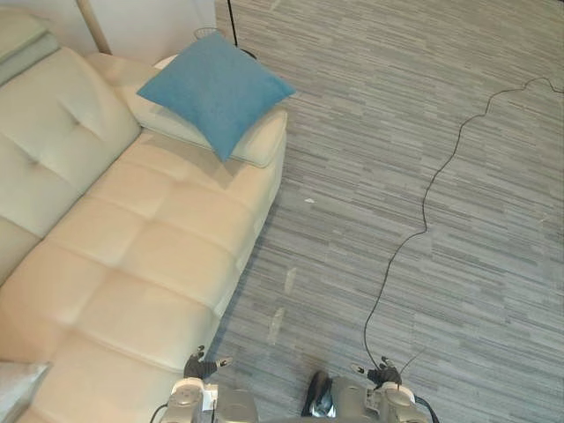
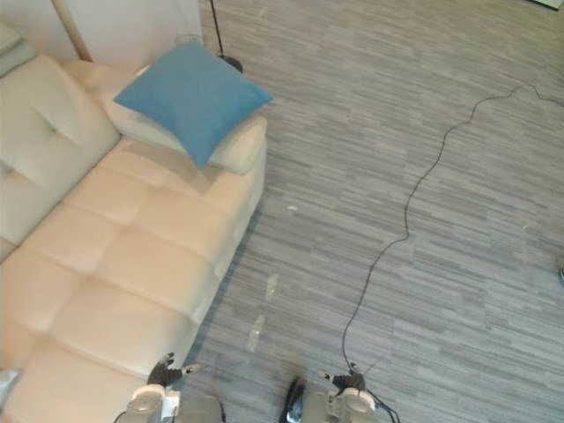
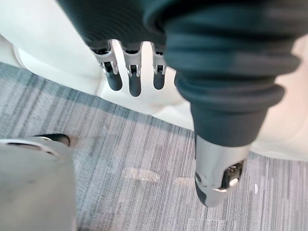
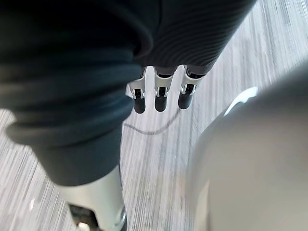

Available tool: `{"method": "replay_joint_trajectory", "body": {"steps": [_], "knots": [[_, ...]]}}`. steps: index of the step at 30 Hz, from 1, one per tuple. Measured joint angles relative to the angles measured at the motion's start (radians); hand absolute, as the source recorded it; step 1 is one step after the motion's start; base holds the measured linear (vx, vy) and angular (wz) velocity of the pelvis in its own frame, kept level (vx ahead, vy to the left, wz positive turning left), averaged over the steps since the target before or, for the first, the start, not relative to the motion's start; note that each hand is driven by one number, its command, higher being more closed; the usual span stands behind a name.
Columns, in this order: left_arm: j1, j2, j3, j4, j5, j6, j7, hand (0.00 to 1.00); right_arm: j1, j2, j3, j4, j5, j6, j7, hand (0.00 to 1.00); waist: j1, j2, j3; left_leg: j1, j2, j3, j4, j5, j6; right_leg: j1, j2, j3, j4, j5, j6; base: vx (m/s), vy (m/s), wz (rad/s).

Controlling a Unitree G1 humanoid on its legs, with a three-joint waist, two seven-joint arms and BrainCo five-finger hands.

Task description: Pick up cushions and gather them together orderly.

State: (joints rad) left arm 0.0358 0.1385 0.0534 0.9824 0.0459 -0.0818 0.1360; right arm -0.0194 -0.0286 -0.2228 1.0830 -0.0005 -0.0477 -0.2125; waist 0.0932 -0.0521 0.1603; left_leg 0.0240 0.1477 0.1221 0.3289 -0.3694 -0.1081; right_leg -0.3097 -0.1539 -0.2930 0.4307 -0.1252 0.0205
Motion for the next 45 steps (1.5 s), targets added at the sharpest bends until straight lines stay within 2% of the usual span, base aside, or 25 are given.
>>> {"method": "replay_joint_trajectory", "body": {"steps": [1, 3, 4, 5, 7, 11, 12, 14, 15, 16, 18, 20, 21, 22, 23, 24, 26, 29, 32, 34, 36, 38, 40, 41, 45], "knots": [[-0.002, 0.002, 0.004, 0.008, 0.0, 0.001, 0.002, 0.0, 0.0, -0.004, -0.001, -0.001, 0.0, -0.002, 0.0, 0.0, -0.007, 0.002, -0.008, 0.001, 0.007, -0.013, 0.015, -0.003, -0.006, 0.005, 0.007, -0.006, 0.014, -0.018, 0.001, 0.46, -0.356, 0.51], [0.003, -0.024, 0.012, 0.012, -0.002, 0.0, 0.017, 0.0, -0.007, -0.036, 0.0, -0.002, 0.0, -0.005, 0.0, 0.0, -0.008, 0.055, -0.021, -0.156, 0.059, -0.124, 0.309, 0.068, 0.059, 0.059, 0.066, -0.051, -0.043, -0.046, -0.029, 0.45, -0.33, 0.24], [0.006, -0.041, 0.045, 0.008, -0.002, 0.0, 0.017, 0.0, -0.009, -0.055, 0.001, -0.002, 0.0, -0.011, 0.0, 0.0, 0.003, 0.097, -0.004, -0.26, 0.098, -0.142, 0.537, 0.202, 0.131, 0.133, 0.112, -0.063, -0.101, -0.055, -0.05, 0.34, -0.219, -0.05], [0.01, -0.04, 0.047, 0.008, -0.003, 0.0, 0.017, 0.0, -0.009, -0.059, 0.004, 0.004, 0.0, -0.008, 0.0, 0.0, 0.009, 0.1, 0.003, -0.287, 0.111, -0.144, 0.599, 0.225, 0.139, 0.162, 0.123, -0.062, -0.121, -0.06, -0.06, 0.53, -0.311, -0.12], [0.025, -0.034, 0.045, 0.006, -0.003, 0.0, 0.016, 0.0, -0.008, -0.054, 0.01, 0.035, 0.001, 0.0, -0.001, 0.0, 0.017, 0.091, 0.015, -0.374, 0.079, -0.127, 0.716, 0.138, 0.097, 0.303, 0.143, -0.055, -0.22, -0.07, -0.074, 0.46, -0.223, -0.1], [0.022, -0.034, 0.044, -0.008, -0.002, 0.0, 0.016, 0.0, -0.034, -0.055, 0.004, 0.037, 0.003, 0.007, -0.002, 0.0, 0.021, 0.076, 0.025, -0.469, -0.062, -0.05, 0.392, 0.098, 0.087, 0.422, 0.135, -0.044, -0.335, -0.07, -0.073, 0.47, -0.11, -0.15], [0.013, -0.036, 0.044, -0.009, -0.002, 0.0, 0.016, 0.0, -0.051, -0.053, -0.008, 0.032, 0.003, 0.004, -0.004, 0.0, 0.028, 0.072, 0.035, -0.481, -0.134, -0.053, 0.134, 0.169, 0.084, 0.469, 0.131, -0.039, -0.375, -0.074, -0.068, 0.37, -0.004, -0.19], [0.013, -0.038, 0.043, -0.011, -0.002, 0.0, 0.014, 0.0, -0.049, -0.056, -0.009, 0.031, 0.003, -0.001, -0.004, 0.0, 0.048, 0.072, 0.037, -0.471, -0.162, -0.051, -0.087, 0.266, 0.081, 0.508, 0.137, -0.015, -0.403, -0.097, -0.056, 0.49, 0.042, -0.56], [0.019, -0.04, 0.046, -0.001, -0.002, 0.0, 0.013, 0.0, -0.056, -0.036, -0.007, 0.031, 0.003, -0.002, -0.004, 0.0, 0.076, 0.062, 0.039, -0.465, -0.167, -0.049, -0.104, 0.401, 0.116, 0.555, 0.14, 0.031, -0.42, -0.154, -0.025, 0.52, 0.068, -0.7], [0.019, -0.035, 0.046, 0.0, -0.002, 0.0, 0.013, 0.0, -0.057, -0.029, -0.007, 0.031, 0.003, -0.002, -0.004, 0.0, 0.077, 0.052, 0.042, -0.467, -0.171, -0.048, -0.087, 0.404, 0.12, 0.56, 0.136, 0.033, -0.417, -0.16, -0.032, 0.53, 0.066, -0.42], [0.016, -0.016, 0.047, -0.011, 0.0, 0.002, 0.012, 0.0, -0.049, 0.007, -0.009, 0.018, 0.003, -0.002, -0.002, 0.0, 0.074, 0.003, 0.042, -0.483, -0.172, -0.012, 0.02, 0.359, 0.154, 0.541, 0.098, 0.055, -0.291, -0.17, -0.046, 0.6, 0.083, -0.06], [0.02, -0.009, 0.046, -0.011, -0.003, 0.002, 0.012, 0.0, -0.025, 0.02, -0.01, -0.012, 0.002, -0.003, -0.002, 0.0, 0.084, -0.011, 0.041, -0.444, -0.176, 0.004, 0.064, 0.283, 0.162, 0.459, 0.061, 0.083, -0.031, -0.159, -0.027, 0.67, 0.133, -0.19], [0.024, -0.005, 0.042, -0.008, -0.005, 0.005, 0.011, 0.0, -0.023, 0.021, -0.01, -0.006, 0.002, -0.002, -0.001, 0.0, 0.076, -0.013, 0.041, -0.384, -0.184, -0.002, 0.082, 0.227, 0.177, 0.351, 0.014, 0.099, 0.266, -0.056, 0.083, 0.44, 0.099, -0.08], [0.024, -0.003, 0.039, -0.009, -0.007, 0.006, 0.011, 0.0, -0.019, 0.021, -0.01, -0.006, 0.002, -0.003, 0.0, 0.0, 0.071, -0.013, 0.042, -0.357, -0.188, -0.006, 0.085, 0.21, 0.174, 0.308, -0.001, 0.104, 0.378, -0.049, 0.099, 0.65, 0.125, 0.16], [0.023, 0.0, 0.026, -0.015, -0.011, 0.006, 0.013, 0.0, -0.004, 0.02, -0.009, -0.007, 0.001, -0.003, 0.001, 0.0, 0.057, -0.009, 0.041, -0.274, -0.193, -0.023, 0.084, 0.175, 0.175, 0.233, -0.043, 0.066, 0.565, -0.078, 0.066, 0.54, 0.085, 0.3], [0.023, 0.002, 0.023, -0.017, -0.011, 0.006, 0.012, 0.0, 0.002, 0.02, -0.009, -0.007, 0.001, -0.003, 0.002, 0.0, 0.054, -0.008, 0.041, -0.246, -0.193, -0.027, 0.077, 0.166, 0.174, 0.217, -0.057, 0.045, 0.585, -0.092, 0.053, 0.63, 0.067, 0.37], [0.017, 0.001, 0.014, -0.019, -0.012, 0.006, 0.013, 0.0, 0.0, 0.02, -0.01, -0.008, 0.001, -0.003, 0.005, 0.0, 0.052, -0.001, 0.04, -0.116, -0.178, -0.049, 0.014, 0.154, 0.166, 0.138, -0.092, -0.037, 0.489, -0.157, 0.039, 0.49, -0.015, 0.22], [0.014, -0.016, 0.014, -0.03, -0.013, 0.004, 0.014, 0.0, -0.024, 0.018, -0.009, -0.008, 0.002, -0.005, 0.005, 0.0, 0.048, 0.026, 0.043, -0.044, -0.133, -0.076, -0.03, 0.137, 0.139, 0.065, -0.054, -0.048, 0.259, -0.155, 0.047, 0.37, -0.104, 0.18], [0.015, -0.014, 0.016, -0.03, -0.013, 0.002, 0.014, 0.0, -0.031, 0.018, -0.003, -0.007, 0.003, -0.004, 0.006, 0.0, 0.021, 0.019, 0.042, -0.006, -0.108, -0.144, -0.033, 0.082, 0.101, 0.023, 0.014, 0.097, -0.045, -0.047, 0.059, 0.4, -0.261, 0.71], [0.019, -0.008, 0.026, -0.023, -0.013, 0.002, 0.014, 0.0, -0.001, 0.011, 0.0, -0.007, 0.003, -0.004, 0.007, 0.0, 0.017, -0.008, 0.023, 0.017, -0.112, -0.229, -0.02, 0.024, 0.056, 0.036, 0.028, 0.178, -0.118, 0.1, 0.046, 0.46, -0.47, 1.0], [0.022, -0.036, 0.03, -0.016, -0.013, -0.001, 0.014, 0.0, 0.0, -0.014, -0.001, -0.006, 0.004, -0.004, 0.008, 0.0, 0.017, 0.04, 0.001, -0.008, -0.072, -0.281, 0.028, 0.018, 0.043, 0.039, 0.046, 0.109, -0.081, 0.039, 0.02, 0.28, -0.289, 0.85], [0.012, -0.079, 0.059, -0.019, -0.022, 0.0, 0.015, 0.0, 0.001, -0.035, -0.008, -0.012, 0.029, -0.011, 0.005, 0.0, 0.004, 0.079, 0.003, -0.13, -0.033, -0.294, 0.233, 0.035, 0.021, 0.08, 0.057, 0.014, -0.092, 0.001, -0.003, 0.34, -0.34, 1.12], [0.007, -0.089, 0.079, -0.038, -0.05, -0.003, 0.014, 0.0, 0.001, -0.022, -0.004, -0.011, 0.065, -0.013, 0.005, 0.0, 0.012, 0.083, 0.018, -0.242, 0.044, -0.147, 0.456, 0.072, 0.055, 0.181, 0.069, -0.072, -0.122, -0.04, -0.038, 0.28, -0.274, 1.06], [0.007, -0.088, 0.076, -0.04, -0.05, -0.005, 0.014, 0.0, 0.001, -0.018, -0.005, -0.011, 0.076, -0.014, 0.004, 0.0, 0.014, 0.076, 0.023, -0.249, 0.055, -0.106, 0.46, 0.067, 0.062, 0.205, 0.068, -0.086, -0.135, -0.042, -0.04, 0.24, -0.205, 0.77], [-0.006, -0.092, 0.022, -0.038, -0.047, -0.02, 0.012, 0.0, -0.017, -0.019, -0.009, -0.044, 0.121, -0.027, -0.002, 0.0, 0.014, 0.07, 0.022, -0.304, 0.031, 0.147, 0.214, 0.076, 0.093, 0.301, 0.058, -0.188, -0.271, -0.034, -0.019, 0.21, -0.092, 0.7]]}}
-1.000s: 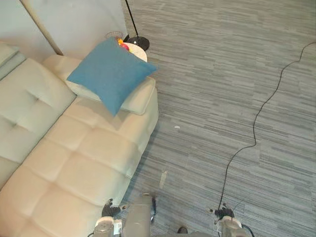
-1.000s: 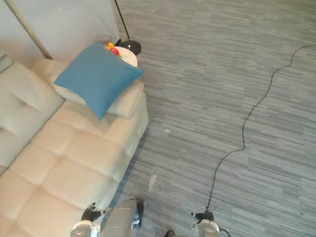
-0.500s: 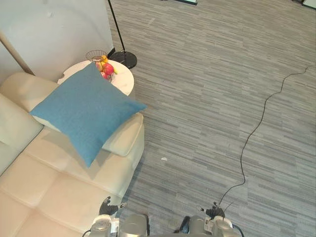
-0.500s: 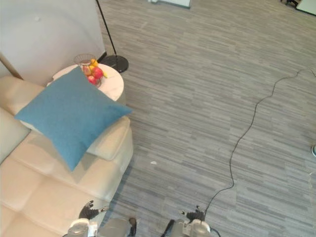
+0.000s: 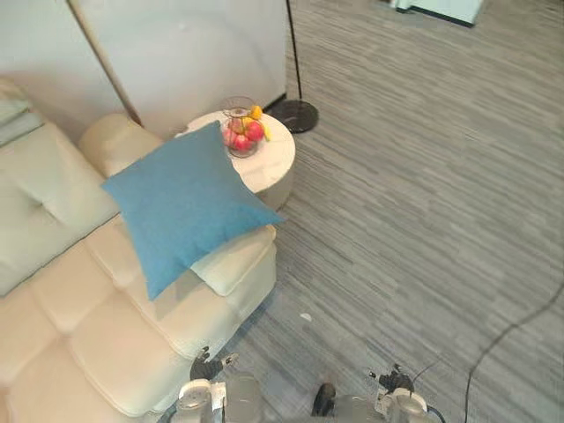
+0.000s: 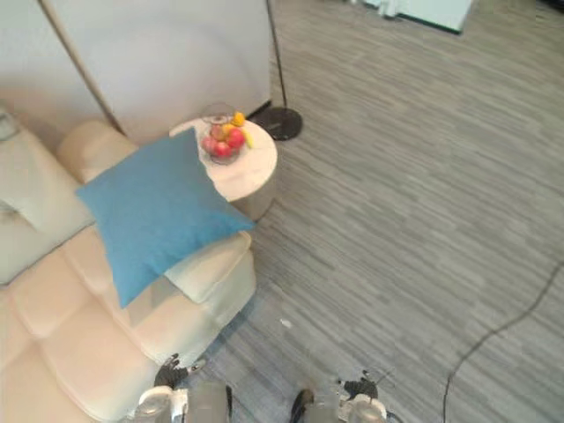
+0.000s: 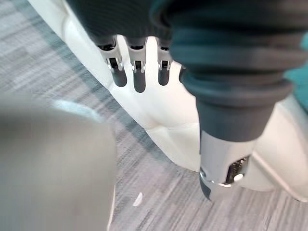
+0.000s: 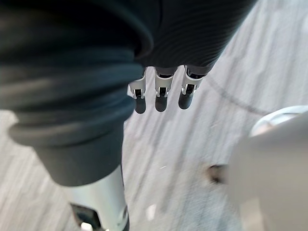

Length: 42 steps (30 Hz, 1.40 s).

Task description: Pick up cushions and gather them together orderly.

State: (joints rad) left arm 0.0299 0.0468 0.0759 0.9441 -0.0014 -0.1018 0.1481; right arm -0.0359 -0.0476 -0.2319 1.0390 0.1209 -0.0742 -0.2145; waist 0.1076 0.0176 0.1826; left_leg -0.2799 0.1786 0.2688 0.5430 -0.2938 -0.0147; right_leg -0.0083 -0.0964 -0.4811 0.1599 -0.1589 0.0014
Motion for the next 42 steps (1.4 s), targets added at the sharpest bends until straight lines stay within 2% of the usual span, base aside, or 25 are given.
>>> {"method": "replay_joint_trajectory", "body": {"steps": [1, 2, 3, 6, 7, 9, 10, 11, 12, 13, 14, 15, 16, 17, 18, 19, 20, 21, 22, 25, 26, 30, 33, 36, 42], "knots": [[-0.005, 0.0, -0.004, 0.0, -0.001, 0.0, 0.0, 0.0, -0.005, -0.003, -0.001, 0.001, 0.001, 0.0, -0.001, 0.0, 0.001, -0.001, 0.002, -0.003, -0.018, 0.054, -0.092, 0.036, 0.009, 0.011, -0.003, -0.02, -0.013, -0.002, 0.01, 0.21, 0.014, 0.77], [-0.006, -0.001, -0.008, 0.002, -0.001, 0.0, 0.0, 0.0, -0.006, -0.005, -0.001, 0.001, 0.001, 0.0, -0.001, 0.0, 0.001, 0.002, 0.001, -0.004, -0.039, 0.093, -0.192, 0.112, 0.013, 0.022, -0.006, -0.045, -0.012, -0.012, 0.028, 0.32, 0.051, 0.62], [-0.012, 0.001, -0.007, 0.004, 0.0, 0.0, -0.001, 0.0, -0.01, -0.005, -0.001, 0.003, 0.002, 0.001, -0.002, 0.0, 0.007, -0.008, -0.002, 0.012, -0.062, 0.097, -0.222, 0.174, 0.036, 0.039, -0.017, -0.05, -0.009, -0.023, 0.045, 0.31, 0.05, 0.5], [-0.019, 0.019, 0.002, 0.009, -0.001, 0.0, -0.007, 0.0, -0.031, 0.012, 0.002, 0.003, 0.0, 0.002, 0.0, 0.0, 0.009, -0.046, -0.001, 0.037, -0.092, 0.1, -0.207, 0.153, 0.067, 0.082, -0.034, -0.047, -0.038, -0.005, 0.079, 0.32, 0.075, 0.29], [-0.018, 0.019, 0.006, 0.012, -0.001, 0.0, -0.007, 0.0, -0.035, 0.01, 0.002, 0.002, -0.001, 0.001, 0.0, 0.0, 0.013, -0.048, -0.002, 0.055, -0.095, 0.101, -0.204, 0.142, 0.071, 0.09, -0.044, -0.037, -0.013, -0.005, 0.081, 0.33, 0.115, 0.11], [-0.016, 0.021, 0.007, 0.027, 0.0, 0.002, -0.008, 0.0, -0.034, 0.009, 0.004, 0.001, -0.004, 0.001, 0.002, 0.0, 0.019, -0.044, -0.005, 0.12, -0.101, 0.097, -0.208, 0.119, 0.074, 0.076, -0.084, -0.022, 0.165, -0.009, 0.089, 0.25, 0.085, 0.1], [-0.01, 0.021, 0.003, 0.029, 0.0, 0.002, -0.016, 0.0, -0.025, 0.008, 0.004, 0.0, -0.005, 0.001, 0.003, 0.0, 0.015, -0.038, -0.008, 0.16, -0.101, 0.068, -0.213, 0.088, 0.066, 0.026, -0.124, -0.003, 0.363, 0.0, 0.103, 0.21, 0.02, 0.34], [-0.007, 0.024, 0.0, 0.029, 0.0, 0.002, -0.017, 0.0, -0.017, 0.009, 0.005, 0.0, -0.005, 0.001, 0.004, 0.0, 0.008, -0.035, -0.009, 0.18, -0.101, 0.038, -0.216, 0.061, 0.059, -0.02, -0.146, 0.022, 0.487, 0.005, 0.133, 0.29, -0.01, 0.84], [-0.009, 0.041, -0.02, 0.029, 0.0, 0.004, -0.018, 0.0, -0.006, 0.016, 0.005, 0.001, -0.005, 0.002, 0.009, 0.0, -0.002, -0.047, -0.005, 0.202, -0.109, -0.007, -0.213, 0.048, 0.061, -0.071, -0.158, 0.087, 0.61, -0.039, 0.146, 0.23, -0.057, 0.89], [-0.008, 0.045, -0.025, 0.03, -0.001, 0.004, -0.018, 0.0, 0.002, 0.016, 0.004, 0.002, -0.005, 0.003, 0.01, 0.0, -0.002, -0.049, -0.006, 0.215, -0.109, -0.022, -0.22, 0.047, 0.061, -0.081, -0.156, 0.091, 0.619, -0.054, 0.134, 0.21, -0.081, 0.95], [0.0, 0.05, -0.024, 0.029, -0.001, 0.004, -0.017, 0.0, 0.016, 0.016, 0.004, 0.001, -0.004, 0.003, 0.011, 0.0, -0.001, -0.049, -0.008, 0.236, -0.109, -0.05, -0.231, 0.047, 0.06, -0.096, -0.149, 0.09, 0.604, -0.081, 0.113, 0.26, -0.116, 0.87], [-0.002, 0.053, -0.022, 0.029, -0.001, 0.005, -0.016, 0.0, 0.025, 0.016, -0.001, -0.001, -0.003, 0.002, 0.012, 0.0, -0.003, -0.047, -0.007, 0.257, -0.109, -0.104, -0.246, 0.047, 0.06, -0.126, -0.118, 0.141, 0.546, -0.104, 0.095, 0.28, -0.161, 1.15], [-0.003, 0.05, -0.018, 0.029, -0.001, 0.004, -0.016, 0.0, 0.032, 0.016, -0.001, -0.002, -0.003, 0.002, 0.015, 0.0, -0.011, -0.044, -0.007, 0.262, -0.109, -0.152, -0.251, 0.047, 0.059, -0.155, -0.082, 0.215, 0.491, -0.108, 0.094, 0.19, -0.13, 0.98], [-0.004, 0.048, -0.018, 0.029, -0.001, 0.004, -0.016, 0.0, 0.034, 0.016, -0.001, -0.002, -0.002, 0.002, 0.016, 0.0, -0.013, -0.043, -0.007, 0.261, -0.109, -0.163, -0.251, 0.046, 0.058, -0.161, -0.074, 0.229, 0.478, -0.108, 0.094, 0.13, -0.153, 1.02], [-0.006, 0.042, -0.018, 0.029, -0.001, 0.004, -0.016, 0.0, 0.04, 0.017, -0.001, -0.002, -0.002, 0.002, 0.016, 0.0, -0.024, -0.04, -0.005, 0.262, -0.107, -0.208, -0.248, 0.042, 0.043, -0.178, -0.047, 0.293, 0.426, -0.106, 0.092, 0.12, -0.185, 1.13], [-0.005, 0.033, -0.017, 0.029, 0.0, 0.004, -0.016, 0.0, 0.057, 0.02, -0.001, -0.002, 0.0, 0.002, 0.017, 0.0, -0.028, -0.041, -0.006, 0.263, -0.107, -0.26, -0.237, 0.032, 0.016, -0.196, -0.021, 0.372, 0.346, -0.083, 0.086, 0.14, -0.245, 1.24], [-0.004, 0.03, -0.016, 0.029, 0.0, 0.004, -0.016, 0.0, 0.059, 0.024, -0.002, -0.004, 0.0, 0.002, 0.017, 0.0, -0.029, -0.045, -0.007, 0.259, -0.109, -0.278, -0.224, 0.026, 0.006, -0.199, -0.015, 0.396, 0.302, -0.06, 0.084, 0.15, -0.278, 1.13], [-0.002, 0.028, -0.014, 0.028, 0.0, 0.003, -0.016, 0.0, 0.073, 0.033, -0.005, -0.01, 0.001, 0.001, 0.016, 0.0, -0.03, -0.074, -0.021, 0.245, -0.124, -0.301, -0.195, 0.008, -0.024, -0.191, -0.02, 0.424, 0.216, 0.052, 0.074, 0.13, -0.313, 0.98], [-0.007, 0.016, 0.012, 0.035, 0.0, 0.004, -0.016, 0.0, 0.076, 0.04, -0.029, -0.018, 0.001, 0.001, 0.018, 0.0, -0.029, -0.052, -0.021, 0.229, -0.108, -0.347, -0.163, -0.013, -0.052, -0.17, -0.009, 0.401, 0.22, 0.017, 0.073, 0.12, -0.308, 0.86], [0.0, -0.029, 0.025, 0.035, 0.0, 0.0, -0.015, 0.0, 0.077, 0.033, -0.051, -0.046, 0.004, -0.007, 0.017, 0.0, -0.026, -0.004, -0.055, 0.211, -0.06, -0.372, -0.175, -0.006, -0.068, -0.149, 0.028, 0.341, 0.163, 0.02, 0.056, 0.13, -0.28, 0.5], [0.003, -0.045, 0.025, 0.035, 0.0, 0.0, -0.016, 0.0, 0.078, 0.036, -0.051, -0.045, 0.003, -0.007, 0.017, 0.0, -0.025, 0.006, -0.061, 0.214, -0.046, -0.393, -0.204, 0.006, -0.088, -0.133, 0.043, 0.32, 0.133, 0.027, 0.046, 0.05, -0.154, 0.36], [0.0, -0.054, 0.026, 0.034, 0.0, 0.0, -0.017, 0.0, 0.081, 0.047, -0.051, -0.047, 0.003, -0.007, 0.019, 0.0, -0.024, 0.006, -0.073, 0.228, -0.033, -0.415, -0.256, 0.028, -0.115, -0.099, 0.049, 0.276, 0.095, 0.034, 0.036, 0.01, -0.098, 0.31], [0.002, -0.045, 0.026, 0.035, 0.0, 0.0, -0.017, 0.0, 0.096, 0.063, -0.038, -0.047, 0.003, -0.008, 0.021, 0.0, -0.013, -0.026, -0.095, 0.224, -0.045, -0.425, -0.28, 0.047, -0.113, -0.091, 0.037, 0.256, 0.074, 0.039, 0.034, 0.0, 0.002, 0.24], [-0.008, -0.041, 0.016, 0.04, 0.0, 0.001, -0.017, 0.0, 0.12, 0.073, -0.039, -0.083, 0.006, -0.012, 0.02, 0.0, -0.028, -0.041, -0.102, 0.208, -0.082, -0.483, -0.296, 0.081, -0.107, -0.054, 0.004, 0.184, 0.031, 0.05, 0.05, 0.02, 0.035, 0.71], [-0.007, -0.01, -0.019, 0.029, -0.007, 0.001, -0.015, 0.0, 0.111, 0.084, -0.039, -0.162, 0.01, -0.019, 0.02, 0.0, -0.023, -0.038, -0.102, 0.184, -0.105, -0.485, -0.313, 0.116, -0.098, -0.026, -0.021, 0.142, -0.032, 0.088, 0.065, -0.01, 0.032, 0.29]]}}
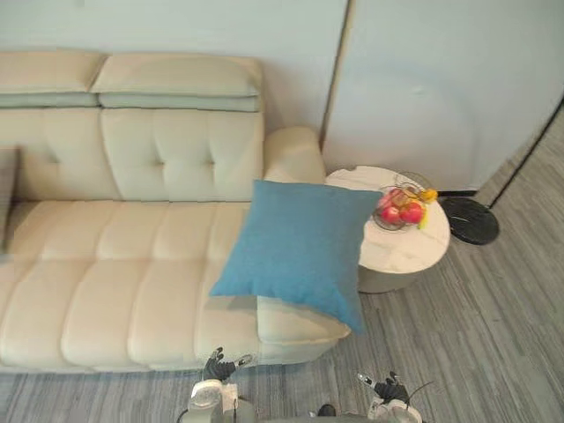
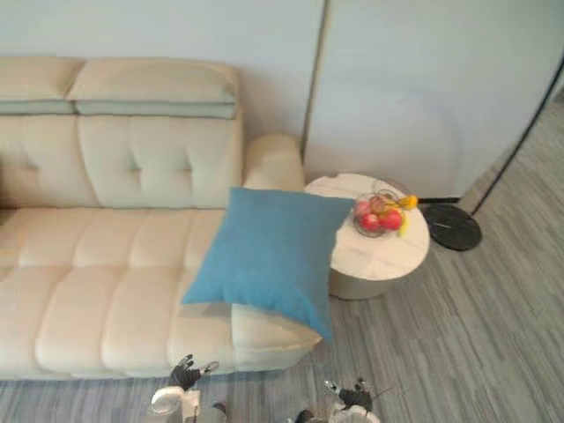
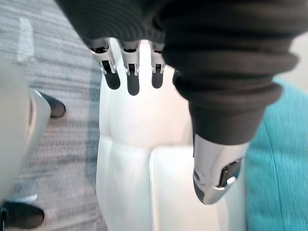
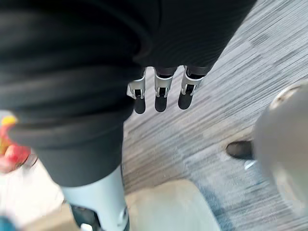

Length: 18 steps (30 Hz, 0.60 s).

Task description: Pick up cushions and gather them together orderly.

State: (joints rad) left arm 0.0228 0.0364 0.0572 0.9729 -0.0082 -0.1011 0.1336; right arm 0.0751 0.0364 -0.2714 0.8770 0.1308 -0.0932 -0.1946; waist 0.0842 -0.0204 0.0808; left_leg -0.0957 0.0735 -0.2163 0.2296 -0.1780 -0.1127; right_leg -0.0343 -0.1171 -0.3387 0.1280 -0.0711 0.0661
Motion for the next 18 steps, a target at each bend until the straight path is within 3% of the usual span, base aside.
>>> {"method": "replay_joint_trajectory", "body": {"steps": [3, 9, 14, 18], "knots": [[0.004, 0.027, 0.001, -0.051, -0.035, -0.001, 0.0, 0.0, -0.012, -0.012, 0.0, -0.085, 0.0, -0.015, 0.0, 0.0, 0.0, -0.004, -0.002, 0.011, -0.002, 0.023, -0.058, 0.033, 0.005, 0.0, -0.003, 0.012, -0.038, 0.029, 0.002, -0.05, 0.019, -0.11], [0.035, 0.108, 0.061, -0.203, -0.122, -0.01, -0.002, 0.0, -0.014, -0.119, 0.0, -0.258, -0.002, -0.018, 0.022, 0.0, -0.006, -0.02, -0.003, 0.024, -0.011, 0.045, -0.125, 0.056, 0.017, -0.003, -0.004, 0.031, -0.088, 0.053, 0.007, -0.02, 0.015, -0.08], [0.025, 0.19, 0.126, -0.3, -0.155, -0.024, 0.001, 0.0, -0.06, -0.218, 0.001, -0.361, -0.003, -0.036, 0.045, 0.0, -0.02, -0.033, 0.004, -0.028, -0.021, 0.045, -0.103, 0.056, 0.018, -0.049, -0.007, 0.036, -0.098, 0.067, 0.007, 0.05, 0.012, -0.01], [-0.027, 0.207, 0.133, -0.366, -0.174, -0.031, 0.019, 0.0, -0.113, -0.243, 0.018, -0.391, -0.001, -0.037, 0.061, 0.0, -0.019, -0.033, 0.031, -0.052, -0.026, 0.044, -0.085, 0.056, 0.018, -0.061, -0.012, 0.034, -0.099, 0.069, 0.005, 0.05, 0.012, 0.04]]}}
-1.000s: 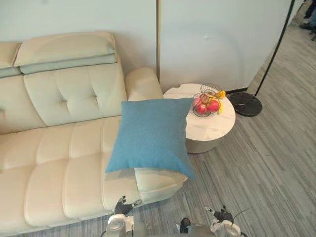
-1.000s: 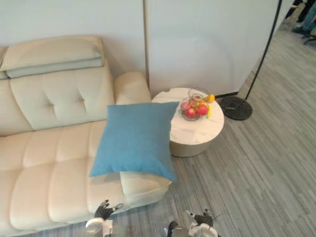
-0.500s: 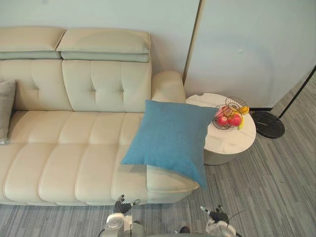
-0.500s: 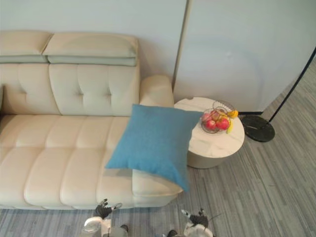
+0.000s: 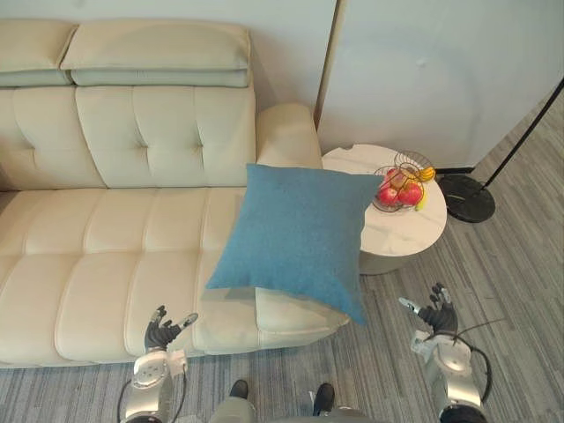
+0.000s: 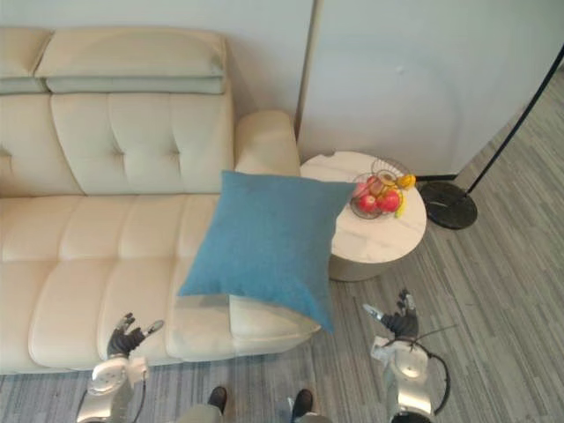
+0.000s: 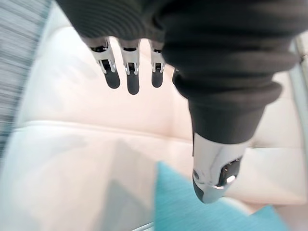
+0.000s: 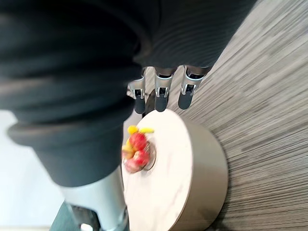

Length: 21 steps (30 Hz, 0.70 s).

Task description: Pick up cushions and gather them together orderly.

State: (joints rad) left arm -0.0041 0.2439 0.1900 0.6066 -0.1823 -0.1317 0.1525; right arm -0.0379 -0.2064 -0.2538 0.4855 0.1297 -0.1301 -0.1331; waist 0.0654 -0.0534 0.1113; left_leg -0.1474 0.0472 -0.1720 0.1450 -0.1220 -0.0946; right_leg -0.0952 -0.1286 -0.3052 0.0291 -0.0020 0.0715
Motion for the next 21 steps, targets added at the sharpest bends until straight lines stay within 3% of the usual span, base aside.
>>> {"method": "replay_joint_trajectory", "body": {"steps": [7, 13, 21], "knots": [[-0.146, 0.008, 0.005, -0.048, -0.019, -0.027, 0.023, 0.0, -0.15, -0.013, 0.104, -0.038, 0.056, -0.018, 0.004, 0.0, 0.009, -0.003, 0.07, -0.1, -0.004, -0.002, 0.06, 0.0, 0.001, -0.072, 0.001, 0.006, 0.003, 0.026, -0.02, -0.05, 0.018, 0.01], [-0.243, 0.008, -0.035, -0.074, -0.037, -0.03, 0.062, 0.0, -0.225, -0.007, 0.16, -0.037, 0.11, -0.019, -0.009, 0.0, 0.042, 0.004, 0.155, -0.173, -0.004, 0.0, 0.12, -0.001, 0.001, -0.149, -0.001, 0.021, 0.066, 0.029, -0.023, -0.12, 0.012, -0.03], [-0.338, 0.007, -0.076, -0.078, -0.041, -0.031, 0.089, 0.0, -0.239, 0.015, 0.188, -0.034, 0.111, -0.018, -0.044, 0.0, 0.05, 0.013, 0.203, -0.277, -0.009, 0.0, 0.192, -0.002, 0.001, -0.28, -0.027, 0.027, 0.222, -0.012, -0.033, -0.13, 0.005, 0.03]]}}
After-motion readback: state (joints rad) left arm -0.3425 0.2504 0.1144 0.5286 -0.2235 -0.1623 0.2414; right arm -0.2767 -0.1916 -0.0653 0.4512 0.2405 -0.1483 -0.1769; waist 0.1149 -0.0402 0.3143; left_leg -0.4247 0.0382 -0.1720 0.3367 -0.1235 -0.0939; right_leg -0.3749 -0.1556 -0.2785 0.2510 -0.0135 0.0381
